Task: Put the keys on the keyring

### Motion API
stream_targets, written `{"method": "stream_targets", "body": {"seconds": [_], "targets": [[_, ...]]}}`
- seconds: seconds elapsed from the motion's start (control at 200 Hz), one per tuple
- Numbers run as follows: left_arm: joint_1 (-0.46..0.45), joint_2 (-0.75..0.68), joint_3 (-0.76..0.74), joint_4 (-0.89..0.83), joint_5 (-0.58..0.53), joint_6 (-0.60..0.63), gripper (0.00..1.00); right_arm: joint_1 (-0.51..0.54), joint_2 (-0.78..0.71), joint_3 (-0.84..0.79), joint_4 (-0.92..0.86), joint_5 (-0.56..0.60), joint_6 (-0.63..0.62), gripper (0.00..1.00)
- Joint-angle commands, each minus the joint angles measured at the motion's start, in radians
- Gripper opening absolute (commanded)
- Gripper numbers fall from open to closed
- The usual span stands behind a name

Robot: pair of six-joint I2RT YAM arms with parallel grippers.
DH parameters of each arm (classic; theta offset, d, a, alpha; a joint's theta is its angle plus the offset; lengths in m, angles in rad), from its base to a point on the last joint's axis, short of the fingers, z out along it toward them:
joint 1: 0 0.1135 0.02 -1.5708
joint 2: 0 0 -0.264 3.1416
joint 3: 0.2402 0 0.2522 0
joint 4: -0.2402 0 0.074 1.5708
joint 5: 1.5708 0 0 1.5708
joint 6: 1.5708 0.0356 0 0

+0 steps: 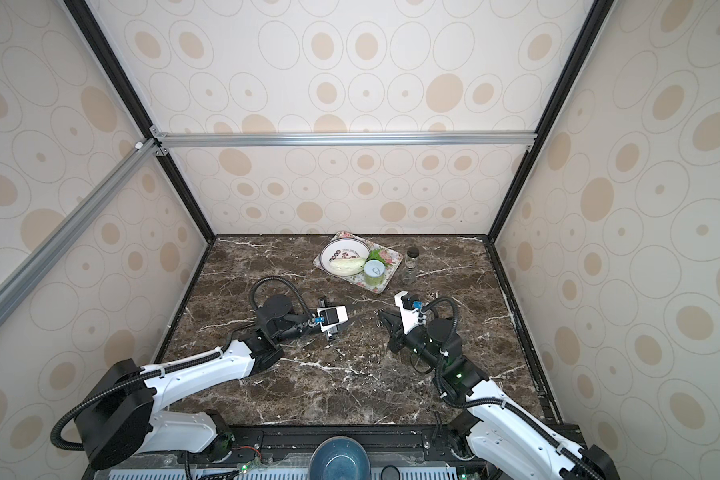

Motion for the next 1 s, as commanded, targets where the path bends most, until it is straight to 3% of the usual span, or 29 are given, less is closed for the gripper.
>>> {"method": "stream_targets", "body": {"seconds": [0.0, 0.195, 0.655, 0.995], "targets": [[-0.003, -0.007, 0.053, -0.126, 0.015, 0.036, 0.27, 0.005, -0.005, 0.007, 0.016, 0.007, -0.017, 0.00], [-0.003, 0.052, 0.146, -0.258, 0.019, 0.030, 0.27, 0.035, 0.018, 0.020, 0.011, 0.036, -0.046, 0.00], [-0.006, 0.123, 0.240, -0.387, 0.003, 0.023, 0.29, 0.072, 0.045, 0.035, 0.000, 0.086, -0.081, 0.00], [-0.008, 0.166, 0.292, -0.489, -0.034, 0.056, 0.24, 0.080, 0.062, 0.046, 0.002, 0.088, -0.088, 0.00]]}}
